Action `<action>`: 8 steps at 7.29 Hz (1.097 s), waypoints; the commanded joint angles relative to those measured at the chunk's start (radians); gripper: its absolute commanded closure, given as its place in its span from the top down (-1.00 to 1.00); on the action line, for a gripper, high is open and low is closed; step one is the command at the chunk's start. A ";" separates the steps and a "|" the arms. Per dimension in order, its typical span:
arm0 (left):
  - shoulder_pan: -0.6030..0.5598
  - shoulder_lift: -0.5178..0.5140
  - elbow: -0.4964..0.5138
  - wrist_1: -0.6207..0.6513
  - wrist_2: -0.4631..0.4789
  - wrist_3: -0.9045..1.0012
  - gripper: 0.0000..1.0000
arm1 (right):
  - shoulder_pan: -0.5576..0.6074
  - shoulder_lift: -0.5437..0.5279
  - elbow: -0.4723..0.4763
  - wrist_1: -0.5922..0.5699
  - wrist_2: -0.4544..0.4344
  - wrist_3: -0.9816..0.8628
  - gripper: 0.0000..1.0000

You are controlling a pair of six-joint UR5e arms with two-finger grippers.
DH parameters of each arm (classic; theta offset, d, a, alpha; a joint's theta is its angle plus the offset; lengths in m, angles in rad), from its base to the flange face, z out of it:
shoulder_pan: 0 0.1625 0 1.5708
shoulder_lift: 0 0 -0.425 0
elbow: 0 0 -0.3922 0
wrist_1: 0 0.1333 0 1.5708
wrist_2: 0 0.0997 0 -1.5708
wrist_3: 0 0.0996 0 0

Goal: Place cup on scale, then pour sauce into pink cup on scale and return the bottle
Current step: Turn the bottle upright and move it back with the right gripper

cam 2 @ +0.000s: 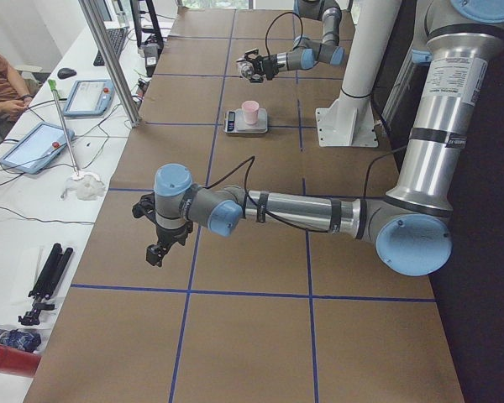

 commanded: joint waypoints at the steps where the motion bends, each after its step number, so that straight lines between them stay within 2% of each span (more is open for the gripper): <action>1: -0.012 -0.005 -0.001 0.001 0.000 -0.002 1.00 | 0.032 -0.004 0.092 0.079 0.119 0.100 -1.00; 2: -0.028 -0.008 -0.001 0.004 -0.003 0.000 1.00 | 0.059 -0.005 0.128 0.079 0.175 0.208 -1.00; 4: -0.087 -0.004 0.010 0.020 -0.009 -0.002 1.00 | 0.176 -0.027 0.177 0.079 0.378 0.315 -1.00; 5: -0.106 0.007 0.032 0.041 -0.055 -0.003 1.00 | 0.245 -0.053 0.186 0.079 0.469 0.364 -1.00; 6: -0.106 0.022 0.033 0.105 -0.089 -0.002 1.00 | 0.338 -0.067 0.188 0.077 0.617 0.402 -1.00; 8: -0.106 0.065 0.027 0.116 -0.179 -0.003 1.00 | 0.472 -0.139 0.188 0.076 0.770 0.433 -1.00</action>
